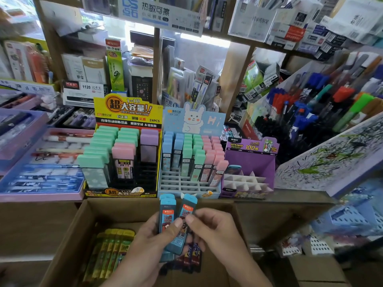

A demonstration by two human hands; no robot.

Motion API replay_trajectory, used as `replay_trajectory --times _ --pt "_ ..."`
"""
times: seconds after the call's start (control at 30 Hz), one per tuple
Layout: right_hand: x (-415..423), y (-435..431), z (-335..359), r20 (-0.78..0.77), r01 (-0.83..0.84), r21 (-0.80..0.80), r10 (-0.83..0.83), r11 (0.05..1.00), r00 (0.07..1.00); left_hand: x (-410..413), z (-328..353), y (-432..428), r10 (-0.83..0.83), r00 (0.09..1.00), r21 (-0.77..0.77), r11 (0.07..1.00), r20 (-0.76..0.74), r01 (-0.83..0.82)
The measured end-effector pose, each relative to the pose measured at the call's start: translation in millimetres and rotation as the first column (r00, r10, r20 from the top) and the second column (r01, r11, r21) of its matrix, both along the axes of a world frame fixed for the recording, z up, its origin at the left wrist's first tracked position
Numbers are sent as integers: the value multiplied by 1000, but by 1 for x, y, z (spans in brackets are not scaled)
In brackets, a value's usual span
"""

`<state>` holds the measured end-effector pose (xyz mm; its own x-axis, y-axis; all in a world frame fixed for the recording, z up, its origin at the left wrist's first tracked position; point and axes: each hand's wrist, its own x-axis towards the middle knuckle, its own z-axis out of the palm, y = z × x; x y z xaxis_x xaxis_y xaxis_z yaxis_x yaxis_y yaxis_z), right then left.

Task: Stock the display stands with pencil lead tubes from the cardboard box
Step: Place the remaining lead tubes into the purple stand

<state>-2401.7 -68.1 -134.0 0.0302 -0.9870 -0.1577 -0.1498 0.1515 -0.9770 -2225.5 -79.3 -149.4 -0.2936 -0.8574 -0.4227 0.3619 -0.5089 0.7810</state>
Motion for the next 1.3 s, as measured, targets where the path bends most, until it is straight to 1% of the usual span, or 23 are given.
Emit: replay_trajectory --times 0.1,0.17,0.23,0.3,0.37,0.4,0.43,0.47,0.53,0.57,0.67,0.8,0.87,1.0,1.1,1.17,1.23,1.3 --pt "0 -1 -1 21 -8 5 8 1000 1000 1 -2 0 -37 999 -6 999 31 37" --pt "-3 -1 -3 61 12 0 -12 1000 998 2 1 4 -14 999 12 1000 46 13" --pt "-6 -2 -4 131 47 -1 -47 999 990 1 11 2 14 999 60 998 46 -17" --pt "-11 -2 0 184 116 -18 -111 993 977 9 5 6 11 1000 4 1000 -21 -11" --pt "-18 -4 9 193 208 -58 -194 976 962 13 6 -3 50 992 115 993 -114 -37" --pt "-23 -5 14 177 257 -92 -238 962 955 11 6 -6 35 996 135 991 -82 -24" --pt "-29 -6 20 153 303 -133 -283 944 947 7 8 -7 -28 1000 115 993 -2 28" --pt "-36 -8 25 118 341 -178 -324 923 939 3 9 -8 -57 997 93 994 54 52" --pt "-52 -13 32 62 390 -270 -388 880 919 -3 17 -11 -42 999 228 973 6 40" --pt "-60 -17 35 44 402 -313 -410 861 911 -5 15 -15 -14 1000 262 965 10 11" --pt "-80 -29 42 -8 404 -395 -443 825 896 -3 9 -16 -7 999 220 976 49 -4" --pt "-95 -48 45 -78 379 -466 -464 800 883 3 10 -3 61 998 171 984 -3 -60" --pt "-99 -57 45 -90 368 -495 -468 787 879 3 11 -4 77 997 177 981 7 -77" --pt "-103 -72 39 -121 341 -511 -459 789 880 -4 20 -15 28 994 232 971 107 -52" --pt "-105 -83 32 -186 320 -499 -460 805 868 -8 28 -16 4 988 195 980 152 -34" --pt "-107 -88 28 -268 293 -488 -461 822 846 -9 28 -17 -10 988 178 984 153 -18" --pt "-110 -92 23 -405 252 -477 -464 842 788 -7 22 -14 -7 989 163 987 150 -17" --pt "-112 -93 20 -495 227 -457 -458 860 739 -5 16 -8 49 996 134 989 74 -59"
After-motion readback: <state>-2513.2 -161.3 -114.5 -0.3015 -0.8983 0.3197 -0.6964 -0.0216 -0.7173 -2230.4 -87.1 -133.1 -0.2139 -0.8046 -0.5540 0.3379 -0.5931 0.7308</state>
